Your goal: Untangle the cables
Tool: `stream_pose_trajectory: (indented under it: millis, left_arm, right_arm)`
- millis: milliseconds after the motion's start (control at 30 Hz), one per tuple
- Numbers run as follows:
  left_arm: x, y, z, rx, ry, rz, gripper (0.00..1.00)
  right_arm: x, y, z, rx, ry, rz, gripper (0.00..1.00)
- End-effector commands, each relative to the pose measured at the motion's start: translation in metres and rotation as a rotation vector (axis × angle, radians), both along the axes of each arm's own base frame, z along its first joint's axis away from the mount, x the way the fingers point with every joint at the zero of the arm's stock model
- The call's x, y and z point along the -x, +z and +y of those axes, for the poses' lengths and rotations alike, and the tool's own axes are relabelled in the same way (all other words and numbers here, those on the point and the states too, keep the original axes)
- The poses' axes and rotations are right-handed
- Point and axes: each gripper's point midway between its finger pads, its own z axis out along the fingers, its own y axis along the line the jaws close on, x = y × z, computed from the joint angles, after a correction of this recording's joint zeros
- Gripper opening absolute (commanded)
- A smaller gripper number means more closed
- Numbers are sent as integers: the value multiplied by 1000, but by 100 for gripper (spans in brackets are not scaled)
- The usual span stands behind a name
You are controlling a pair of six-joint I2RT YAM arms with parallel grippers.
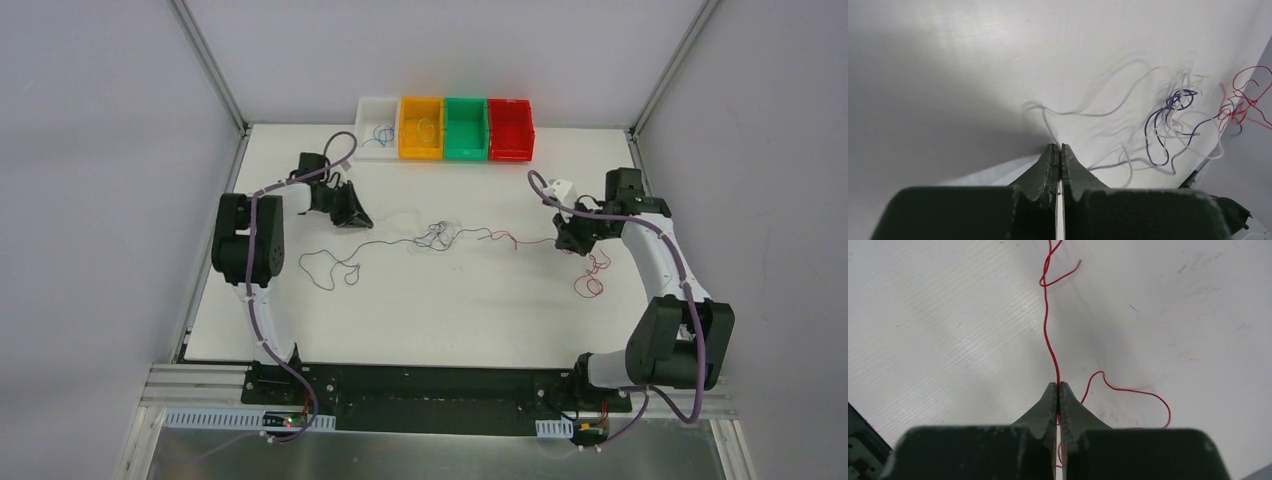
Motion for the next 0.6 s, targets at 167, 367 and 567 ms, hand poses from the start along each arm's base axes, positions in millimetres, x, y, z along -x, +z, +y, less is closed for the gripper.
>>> stream_pose_trajectory:
  millis: [167, 367, 567]
  left_arm:
    - [17, -8, 69, -68, 84, 61, 0]
    - [12, 24, 47, 19, -45, -62, 27]
    - [5, 94, -9, 42, -292, -369, 68]
  right_arm:
    - [-10, 33, -42, 52, -60, -66, 0]
    - [-14, 50, -16, -39, -54, -57, 0]
    - [-4, 71, 34, -122, -1, -78, 0]
